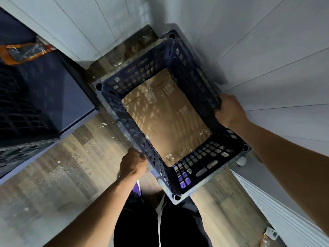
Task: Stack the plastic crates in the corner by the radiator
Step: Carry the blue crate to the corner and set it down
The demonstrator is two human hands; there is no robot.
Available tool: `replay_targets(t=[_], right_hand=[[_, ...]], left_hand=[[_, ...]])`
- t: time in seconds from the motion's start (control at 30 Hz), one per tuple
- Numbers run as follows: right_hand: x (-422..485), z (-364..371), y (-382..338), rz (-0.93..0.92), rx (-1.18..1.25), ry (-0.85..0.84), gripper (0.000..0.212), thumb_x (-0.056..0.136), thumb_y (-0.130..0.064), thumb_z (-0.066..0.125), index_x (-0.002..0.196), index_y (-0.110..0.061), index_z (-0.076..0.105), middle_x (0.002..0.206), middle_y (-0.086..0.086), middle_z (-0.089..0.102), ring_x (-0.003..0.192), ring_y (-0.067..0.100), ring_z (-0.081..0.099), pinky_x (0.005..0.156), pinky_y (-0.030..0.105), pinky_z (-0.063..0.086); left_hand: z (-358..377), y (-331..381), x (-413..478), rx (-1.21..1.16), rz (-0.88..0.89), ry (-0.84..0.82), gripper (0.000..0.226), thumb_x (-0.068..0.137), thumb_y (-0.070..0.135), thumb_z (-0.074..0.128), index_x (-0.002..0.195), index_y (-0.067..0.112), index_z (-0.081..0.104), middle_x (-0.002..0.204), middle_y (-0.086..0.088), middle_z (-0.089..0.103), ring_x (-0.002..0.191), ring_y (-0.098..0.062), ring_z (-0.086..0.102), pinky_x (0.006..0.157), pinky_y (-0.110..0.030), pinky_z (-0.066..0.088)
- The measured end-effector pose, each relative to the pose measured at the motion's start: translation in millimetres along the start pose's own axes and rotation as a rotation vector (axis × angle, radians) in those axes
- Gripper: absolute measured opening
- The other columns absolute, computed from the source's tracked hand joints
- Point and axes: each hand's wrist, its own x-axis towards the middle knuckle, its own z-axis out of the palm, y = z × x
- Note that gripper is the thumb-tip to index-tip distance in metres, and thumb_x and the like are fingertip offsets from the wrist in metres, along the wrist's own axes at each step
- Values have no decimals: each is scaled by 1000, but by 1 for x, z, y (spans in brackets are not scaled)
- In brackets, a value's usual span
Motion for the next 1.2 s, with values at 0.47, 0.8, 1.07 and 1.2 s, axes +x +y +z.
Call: replay_targets(t=[0.47, 0.8, 1.07, 1.2], right_hand=[[-12, -23, 27, -21, 106, -86, 45, 84, -19, 60, 129, -15, 53, 105, 11, 64, 92, 29, 61, 79, 39, 55], [-53, -17, 36, 38, 7, -162, 65, 88, -23, 60, 148, -14, 36, 146, 14, 43, 132, 32, 43, 107, 42, 42], [-130, -32, 28, 132, 64, -290, 38, 85, -25, 53, 122, -18, 57, 119, 11, 62, 103, 29, 61, 90, 40, 53], [-181, -38, 13, 207, 98, -242, 40, 89, -24, 52, 128, -15, 55, 124, 14, 61, 108, 33, 60, 89, 38, 52]], left_hand=[[27, 26, -26, 60, 2, -19, 33, 95, 38, 51, 108, 8, 53, 94, -12, 71, 82, -29, 70, 73, -39, 57], [15, 46, -61, 177, 121, 73, 51, 91, 29, 56, 136, 10, 40, 131, -12, 53, 111, -34, 60, 90, -41, 51], [-15, 59, -110, 277, 274, -70, 60, 96, 26, 53, 150, 17, 27, 149, -5, 41, 130, -26, 50, 103, -37, 44], [-33, 52, -131, 379, 377, -83, 55, 95, 25, 53, 145, 17, 34, 146, -5, 44, 125, -26, 53, 97, -37, 47]])
